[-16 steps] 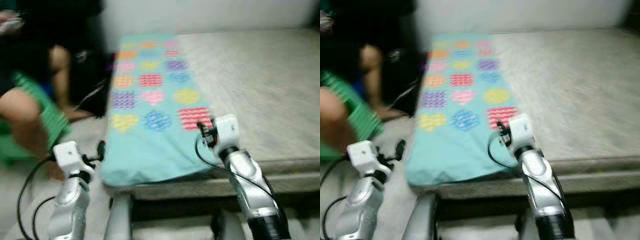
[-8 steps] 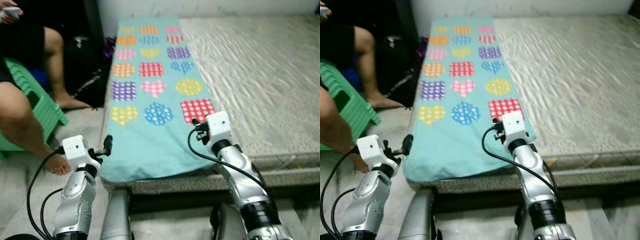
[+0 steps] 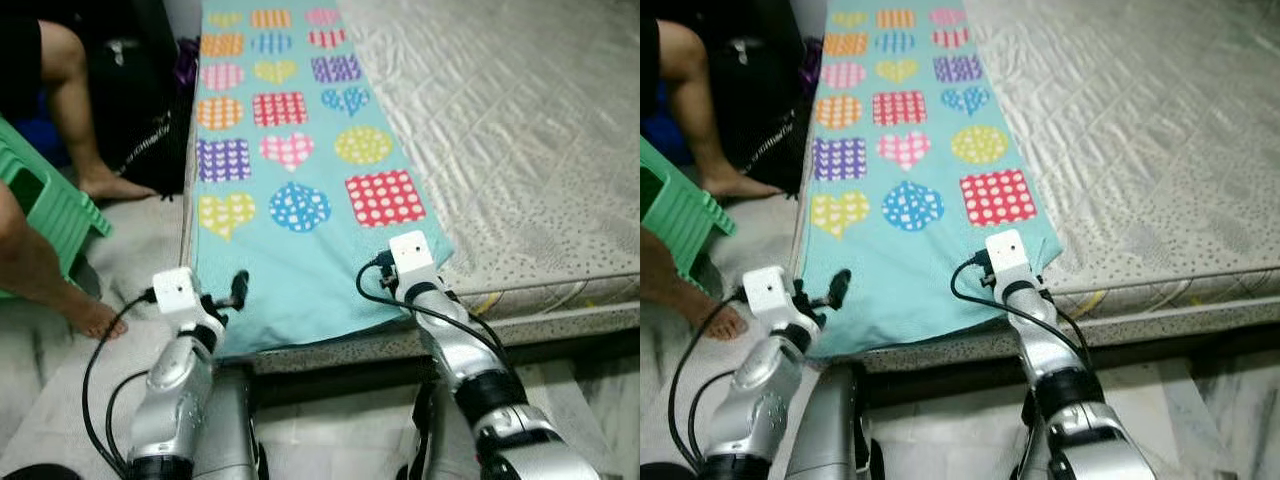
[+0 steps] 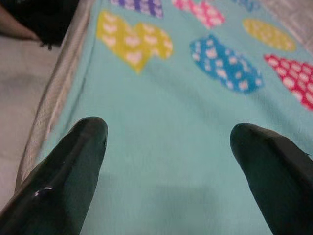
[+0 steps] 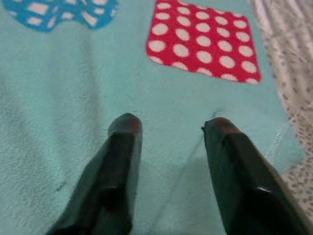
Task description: Clean up the room
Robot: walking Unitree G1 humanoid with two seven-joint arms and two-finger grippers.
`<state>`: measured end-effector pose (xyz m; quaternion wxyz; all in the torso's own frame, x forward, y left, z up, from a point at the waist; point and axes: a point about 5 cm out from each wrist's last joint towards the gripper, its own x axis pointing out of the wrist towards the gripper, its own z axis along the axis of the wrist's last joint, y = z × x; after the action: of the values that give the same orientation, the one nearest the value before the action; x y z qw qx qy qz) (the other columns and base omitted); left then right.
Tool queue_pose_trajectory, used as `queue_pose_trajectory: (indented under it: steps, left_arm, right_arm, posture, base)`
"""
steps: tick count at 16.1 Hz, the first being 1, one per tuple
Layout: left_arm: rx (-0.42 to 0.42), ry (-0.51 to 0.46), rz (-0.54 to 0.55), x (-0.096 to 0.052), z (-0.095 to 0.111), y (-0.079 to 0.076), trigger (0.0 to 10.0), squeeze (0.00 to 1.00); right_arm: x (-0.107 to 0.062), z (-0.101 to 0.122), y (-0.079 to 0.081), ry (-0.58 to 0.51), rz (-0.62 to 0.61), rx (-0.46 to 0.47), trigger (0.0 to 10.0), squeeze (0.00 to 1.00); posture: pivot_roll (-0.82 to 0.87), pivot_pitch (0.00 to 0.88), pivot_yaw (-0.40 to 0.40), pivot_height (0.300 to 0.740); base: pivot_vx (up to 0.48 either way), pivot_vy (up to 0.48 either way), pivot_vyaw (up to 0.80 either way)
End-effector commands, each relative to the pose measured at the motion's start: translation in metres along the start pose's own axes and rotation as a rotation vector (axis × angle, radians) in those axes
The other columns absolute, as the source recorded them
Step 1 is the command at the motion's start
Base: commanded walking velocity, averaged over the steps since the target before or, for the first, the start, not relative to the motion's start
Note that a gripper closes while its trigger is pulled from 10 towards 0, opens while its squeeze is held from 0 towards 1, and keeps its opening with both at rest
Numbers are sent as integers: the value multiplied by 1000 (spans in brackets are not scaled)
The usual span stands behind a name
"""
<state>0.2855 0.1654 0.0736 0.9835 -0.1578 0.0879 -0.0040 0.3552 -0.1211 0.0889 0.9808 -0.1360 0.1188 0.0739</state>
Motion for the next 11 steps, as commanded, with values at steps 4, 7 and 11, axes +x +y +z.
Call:
queue_pose_trajectory:
  steps: [4, 7, 11]
  left_arm:
    - [21, 21, 16, -11, -3, 6, 10000, 0]
    - [22, 25, 18, -13, -2, 7, 10000, 0]
    - [22, 25, 18, -13, -2, 7, 10000, 0]
  right_arm:
    - [7, 14, -5, -51, -114, 13, 10000, 1000]
    - [7, 16, -4, -62, -131, 4, 10000, 282]
    - [7, 16, -4, -62, -131, 4, 10000, 282]
  posture:
    - [-59, 238, 38, 535]
    - [-58, 242, 41, 535]
    - [-58, 242, 41, 535]
  base:
    - [0, 0, 0]
    - [0, 0, 0]
    - [0, 0, 0]
